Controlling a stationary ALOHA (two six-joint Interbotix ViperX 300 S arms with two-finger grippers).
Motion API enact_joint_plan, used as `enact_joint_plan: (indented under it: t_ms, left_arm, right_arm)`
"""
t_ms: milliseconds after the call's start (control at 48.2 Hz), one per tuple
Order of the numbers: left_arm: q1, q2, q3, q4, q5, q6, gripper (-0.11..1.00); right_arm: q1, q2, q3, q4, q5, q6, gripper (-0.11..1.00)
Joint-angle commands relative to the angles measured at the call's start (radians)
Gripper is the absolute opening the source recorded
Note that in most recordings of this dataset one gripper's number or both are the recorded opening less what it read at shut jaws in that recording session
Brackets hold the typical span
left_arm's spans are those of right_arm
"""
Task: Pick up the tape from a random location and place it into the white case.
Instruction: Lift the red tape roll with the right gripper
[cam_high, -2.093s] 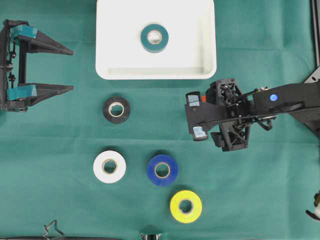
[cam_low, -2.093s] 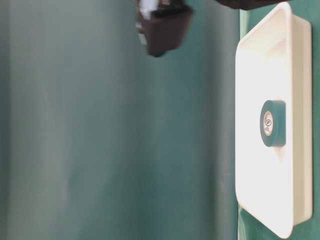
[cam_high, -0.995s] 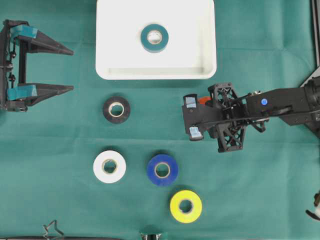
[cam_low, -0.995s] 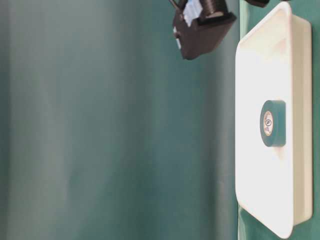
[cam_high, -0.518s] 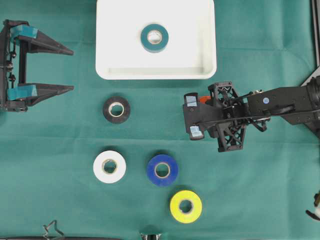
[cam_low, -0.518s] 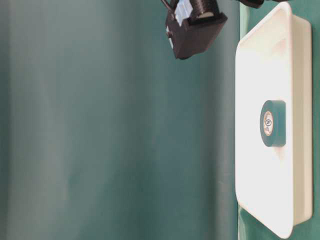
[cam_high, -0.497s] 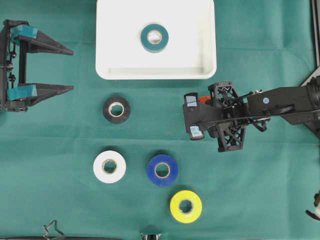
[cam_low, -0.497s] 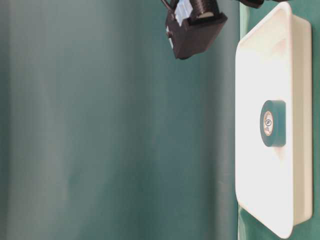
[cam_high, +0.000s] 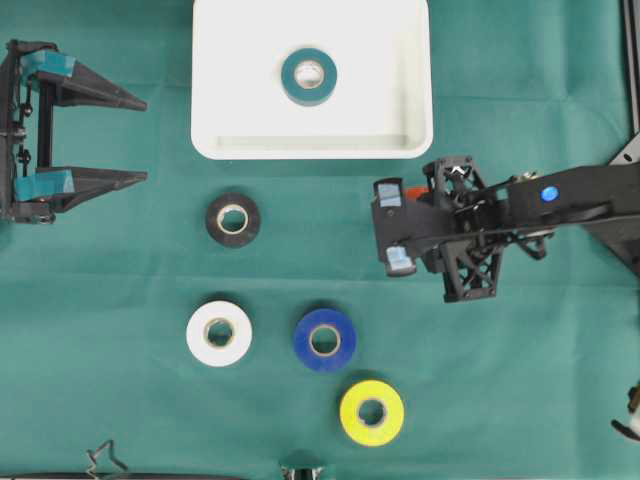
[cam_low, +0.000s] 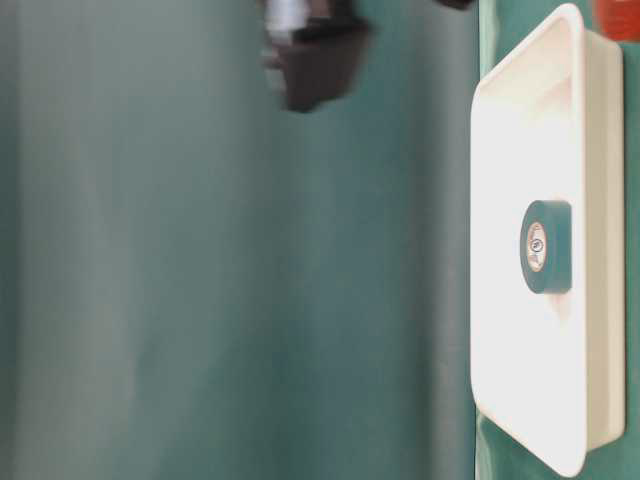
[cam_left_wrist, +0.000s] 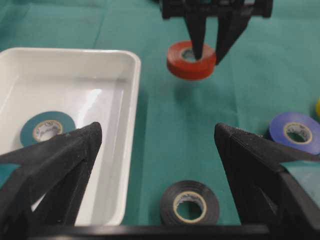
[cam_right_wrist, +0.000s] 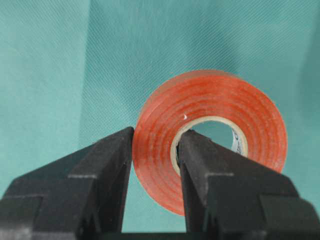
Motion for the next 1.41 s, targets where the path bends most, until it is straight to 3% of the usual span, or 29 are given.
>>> enact_joint_plan:
  t_ms: [0,642,933,1389]
  left_arm:
    - [0.000,0.002,-0.020,-0.002,-0.011,0.000,0.97]
    - [0.000,0.002,-0.021,-0.002,-0.011,-0.002,0.97]
    - [-0.002,0.002,-0.021,-0.002,-0.011,-0.002,0.97]
    - [0.000,0.002,-0.021,-0.002,-0.011,-0.002,0.97]
  right_arm:
    - [-0.002,-0.061,-0.043,0.000,0.041,0.002,0.29]
    - [-0.002,-0.256,-0.227,-0.003,0.411,0.003,0.29]
    - [-0.003,-0.281,-0.282,-0.009,0.497,0.003,0.29]
    - [-0.002,-0.281,-0.282,-0.011,0.499,0.003,0.29]
